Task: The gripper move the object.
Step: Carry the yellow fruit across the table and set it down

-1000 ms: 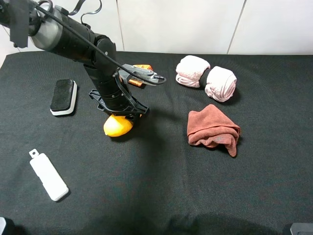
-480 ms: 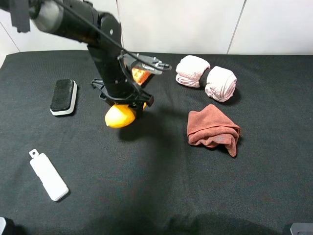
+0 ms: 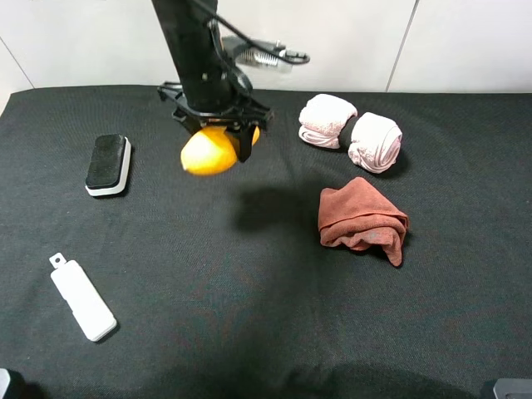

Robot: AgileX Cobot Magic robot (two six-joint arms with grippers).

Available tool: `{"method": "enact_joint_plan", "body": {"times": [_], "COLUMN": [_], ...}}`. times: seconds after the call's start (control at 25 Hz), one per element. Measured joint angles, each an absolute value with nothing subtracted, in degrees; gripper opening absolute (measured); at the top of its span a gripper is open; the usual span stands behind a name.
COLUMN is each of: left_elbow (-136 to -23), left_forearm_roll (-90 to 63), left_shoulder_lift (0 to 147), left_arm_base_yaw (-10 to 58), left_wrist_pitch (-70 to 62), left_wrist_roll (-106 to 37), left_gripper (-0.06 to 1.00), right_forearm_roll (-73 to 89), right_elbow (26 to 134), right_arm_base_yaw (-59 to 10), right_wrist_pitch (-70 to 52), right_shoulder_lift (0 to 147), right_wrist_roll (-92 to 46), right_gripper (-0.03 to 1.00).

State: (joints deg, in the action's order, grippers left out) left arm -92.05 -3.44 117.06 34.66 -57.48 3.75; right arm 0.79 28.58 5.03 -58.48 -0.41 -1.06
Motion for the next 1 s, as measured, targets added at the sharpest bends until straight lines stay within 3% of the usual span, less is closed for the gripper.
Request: {"method": "enact_joint_plan", "body": {"times": [0.4,1.0], "left_elbow": [-100.99,-101.23], "left_forearm_roll": [-2.33,0.0], "left_shoulder_lift": [117.02,117.02], "left_arm_base_yaw": [34.66,34.66], "left_wrist_pitch": [-66.59,-67.36], "left_wrist_roll": [4.01,6.07], "left_gripper": [0.66,0.66], "right_forearm_roll": [0.79,0.79], "right_elbow": [28.58,28.58], "right_arm_base_yaw": [5.03,5.03], "right_wrist_pitch": [-58.48,-58.48], "right_shoulder_lift": [-0.41,-0.41], "right_wrist_roll": [-1.06,-1.06], "right_gripper": [0.7,0.7]}}
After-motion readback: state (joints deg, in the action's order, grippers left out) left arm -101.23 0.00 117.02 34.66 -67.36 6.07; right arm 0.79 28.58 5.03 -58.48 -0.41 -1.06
